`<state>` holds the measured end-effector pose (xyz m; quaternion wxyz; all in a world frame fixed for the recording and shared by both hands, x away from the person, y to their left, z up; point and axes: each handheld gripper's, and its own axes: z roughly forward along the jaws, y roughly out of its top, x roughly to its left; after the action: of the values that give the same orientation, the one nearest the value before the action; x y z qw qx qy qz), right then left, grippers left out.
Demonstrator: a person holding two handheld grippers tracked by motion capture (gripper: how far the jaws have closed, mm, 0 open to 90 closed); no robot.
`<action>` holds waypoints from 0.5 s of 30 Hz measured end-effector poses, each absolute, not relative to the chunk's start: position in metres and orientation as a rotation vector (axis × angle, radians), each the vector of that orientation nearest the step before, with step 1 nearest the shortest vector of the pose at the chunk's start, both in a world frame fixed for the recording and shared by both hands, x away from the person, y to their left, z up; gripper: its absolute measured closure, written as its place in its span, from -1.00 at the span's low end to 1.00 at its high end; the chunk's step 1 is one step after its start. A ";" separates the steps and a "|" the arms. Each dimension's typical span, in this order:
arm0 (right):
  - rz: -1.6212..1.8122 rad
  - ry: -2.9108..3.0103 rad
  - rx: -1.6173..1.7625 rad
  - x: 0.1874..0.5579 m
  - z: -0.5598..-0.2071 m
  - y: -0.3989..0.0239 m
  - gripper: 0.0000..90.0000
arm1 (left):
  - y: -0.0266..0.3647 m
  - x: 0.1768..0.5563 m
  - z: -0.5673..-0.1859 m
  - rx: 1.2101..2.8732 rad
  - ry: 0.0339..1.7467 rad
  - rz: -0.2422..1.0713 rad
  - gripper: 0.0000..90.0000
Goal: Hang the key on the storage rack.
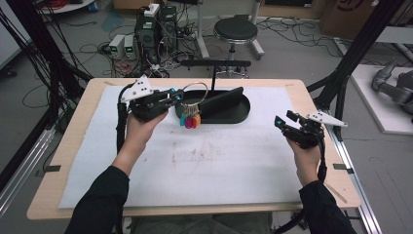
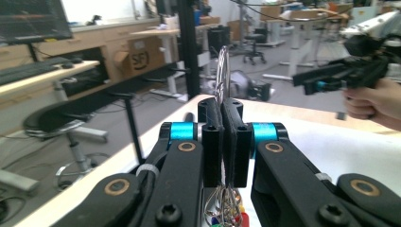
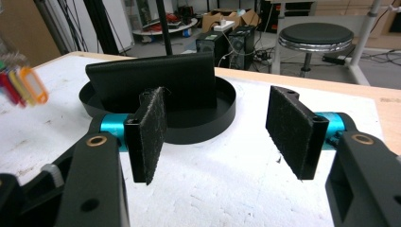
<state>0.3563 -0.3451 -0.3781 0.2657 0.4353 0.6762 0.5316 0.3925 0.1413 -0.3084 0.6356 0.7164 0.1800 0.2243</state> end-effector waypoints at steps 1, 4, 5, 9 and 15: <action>1.437 1.827 1.179 0.356 -0.378 -0.345 -0.12 | 0.142 0.395 -0.307 1.635 0.422 0.523 0.93; 1.429 1.830 1.174 0.357 -0.378 -0.345 -0.12 | 0.145 0.402 -0.304 1.635 0.439 0.551 0.93; 1.428 1.834 1.175 0.357 -0.378 -0.344 -0.12 | 0.145 0.405 -0.303 1.636 0.443 0.558 0.93; 1.423 1.837 1.165 0.357 -0.378 -0.343 -0.12 | 0.146 0.414 -0.301 1.641 0.468 0.580 0.93; 1.426 1.831 1.166 0.357 -0.378 -0.343 -0.11 | 0.144 0.429 -0.295 1.644 0.488 0.600 0.93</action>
<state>0.3569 -0.3433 -0.3783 0.2690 0.4324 0.6790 0.5288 0.4294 0.1436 -0.2953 0.6150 0.7135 0.2116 0.2606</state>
